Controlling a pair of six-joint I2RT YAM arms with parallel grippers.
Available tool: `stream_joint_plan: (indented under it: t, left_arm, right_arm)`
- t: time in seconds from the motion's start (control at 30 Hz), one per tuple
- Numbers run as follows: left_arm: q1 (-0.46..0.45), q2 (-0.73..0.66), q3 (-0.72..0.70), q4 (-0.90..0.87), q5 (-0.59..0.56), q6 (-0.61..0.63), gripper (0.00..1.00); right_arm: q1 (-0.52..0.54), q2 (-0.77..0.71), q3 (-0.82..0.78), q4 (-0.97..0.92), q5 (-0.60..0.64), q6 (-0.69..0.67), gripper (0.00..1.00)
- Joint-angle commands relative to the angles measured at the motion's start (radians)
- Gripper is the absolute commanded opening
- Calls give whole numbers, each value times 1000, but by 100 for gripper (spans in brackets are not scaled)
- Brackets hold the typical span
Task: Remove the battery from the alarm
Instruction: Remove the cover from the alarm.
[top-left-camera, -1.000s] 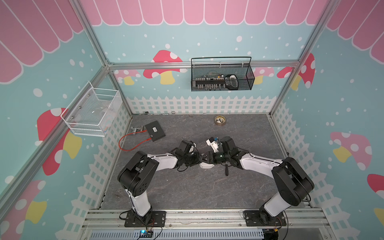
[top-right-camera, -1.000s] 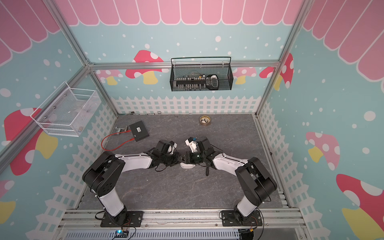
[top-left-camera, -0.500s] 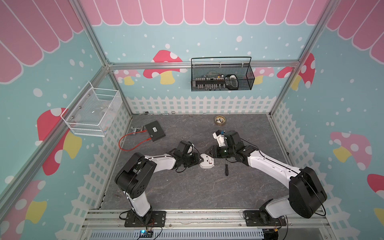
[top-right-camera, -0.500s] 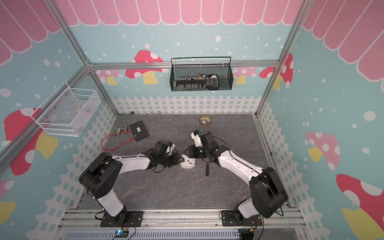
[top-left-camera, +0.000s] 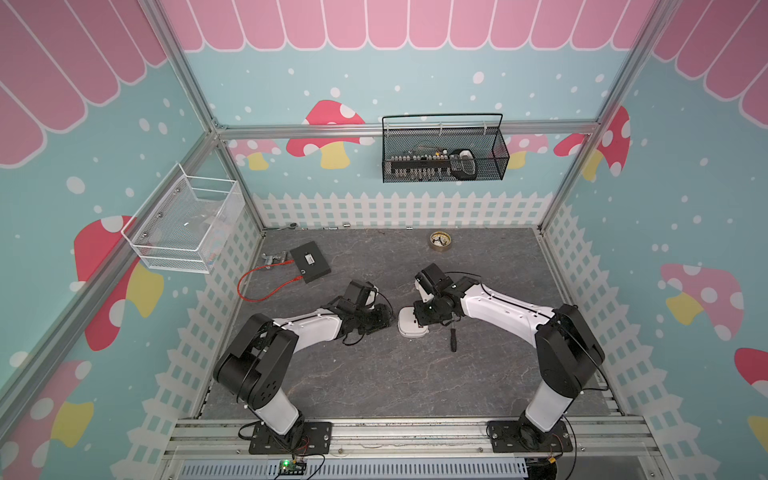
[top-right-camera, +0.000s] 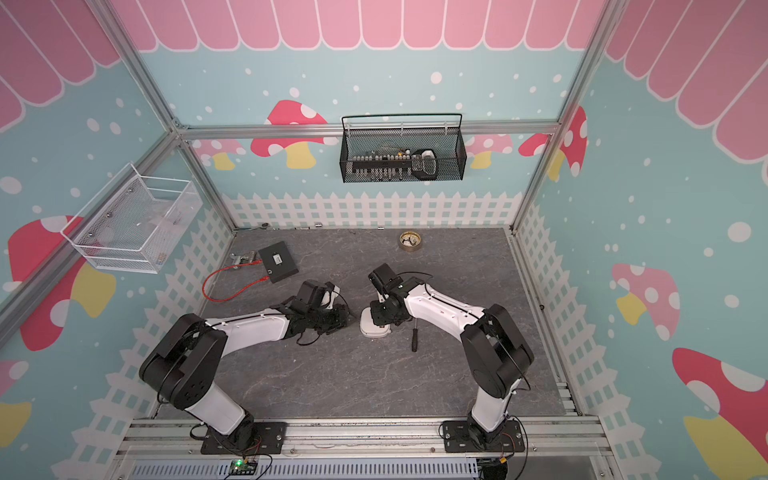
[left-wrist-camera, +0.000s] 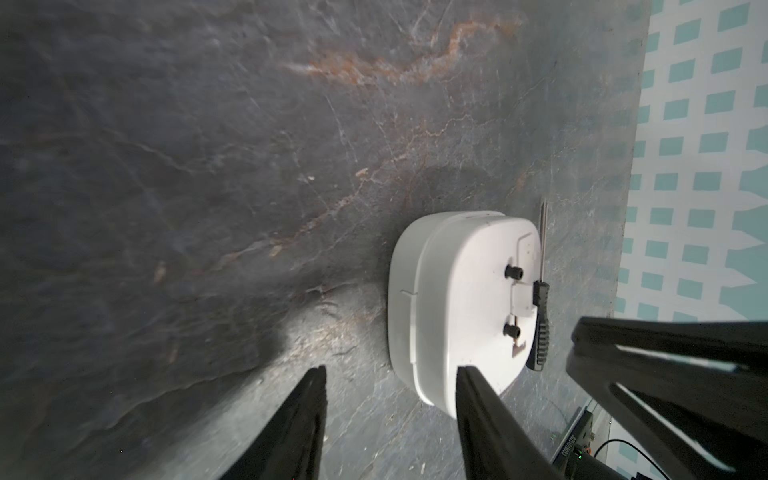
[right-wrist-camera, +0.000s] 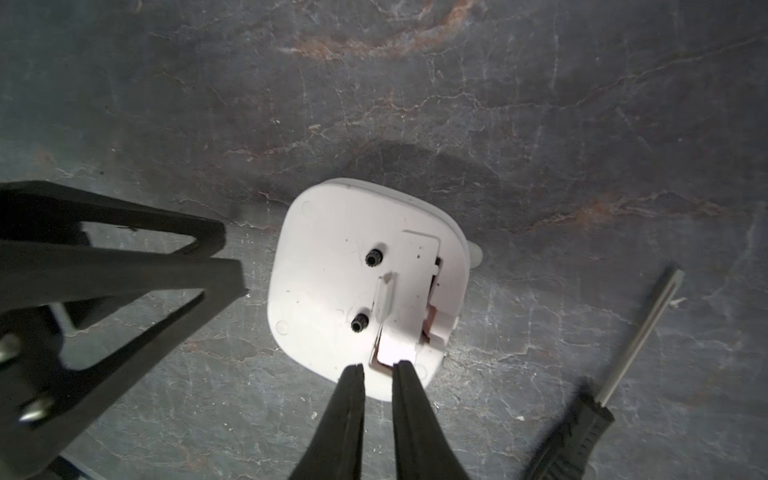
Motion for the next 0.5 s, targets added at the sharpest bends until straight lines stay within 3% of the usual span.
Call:
stream_joint_plan:
  t: [0.0,0.47]
  left_arm:
    - [23,-51,-19,-30,0,35,53]
    - [36,-58,-37,-12,22,43,53]
  right_arm:
    - [14,40,69,-70,61,-30,19]
    - [28,132,150,-115,77,-49,18]
